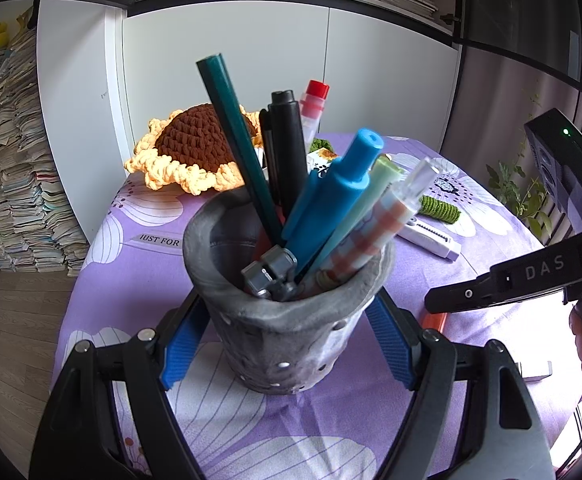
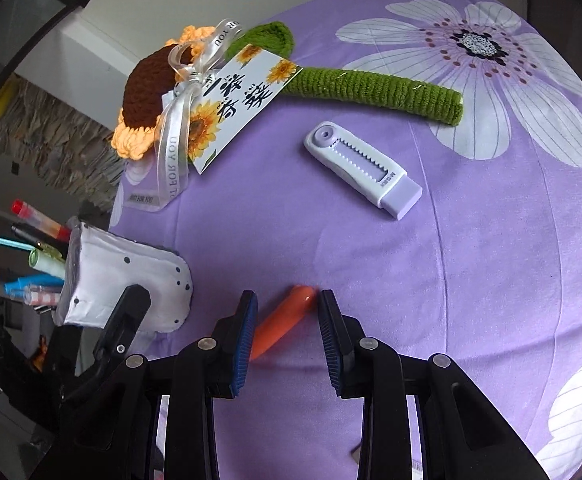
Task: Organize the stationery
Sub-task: 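Move the right gripper to the orange marker and grasp it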
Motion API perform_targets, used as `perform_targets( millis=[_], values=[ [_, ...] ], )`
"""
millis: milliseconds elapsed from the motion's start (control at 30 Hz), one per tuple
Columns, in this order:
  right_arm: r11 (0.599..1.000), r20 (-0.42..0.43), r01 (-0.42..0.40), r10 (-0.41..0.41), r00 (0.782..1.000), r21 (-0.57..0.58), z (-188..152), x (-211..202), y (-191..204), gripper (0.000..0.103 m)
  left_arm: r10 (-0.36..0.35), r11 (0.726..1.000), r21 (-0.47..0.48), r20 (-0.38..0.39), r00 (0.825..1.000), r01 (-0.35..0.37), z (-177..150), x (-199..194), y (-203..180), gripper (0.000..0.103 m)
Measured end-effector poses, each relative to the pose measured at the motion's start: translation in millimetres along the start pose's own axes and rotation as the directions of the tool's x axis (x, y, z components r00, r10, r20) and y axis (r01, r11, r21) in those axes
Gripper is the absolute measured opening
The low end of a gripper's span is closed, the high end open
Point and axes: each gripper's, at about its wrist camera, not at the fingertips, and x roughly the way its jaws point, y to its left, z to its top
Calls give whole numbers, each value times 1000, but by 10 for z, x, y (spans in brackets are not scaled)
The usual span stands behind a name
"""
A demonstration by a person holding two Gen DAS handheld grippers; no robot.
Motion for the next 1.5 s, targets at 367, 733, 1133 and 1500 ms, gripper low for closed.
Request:
perform_targets(
  millis=[367,733,1133,1500],
  values=[
    [960,24,146,-144,989,-240,-10,257,552,30,-2,1000,1,2,1000,2,5,-23,-7,77],
    [982,30,96,-92,995,-161,34,85,351,32,-3,1000,4,4,1000,3,4,-35,-19,77],
    [982,-20,98,-103,995,-159,-34,248,468,32,0,1000,-1,7,1000,0,2,-36,-14,77],
    [945,74,110,-92,993,-307,-46,-6,600,15,-7,1000,3,10,1000,7,8,-48,-6,77]
  ],
)
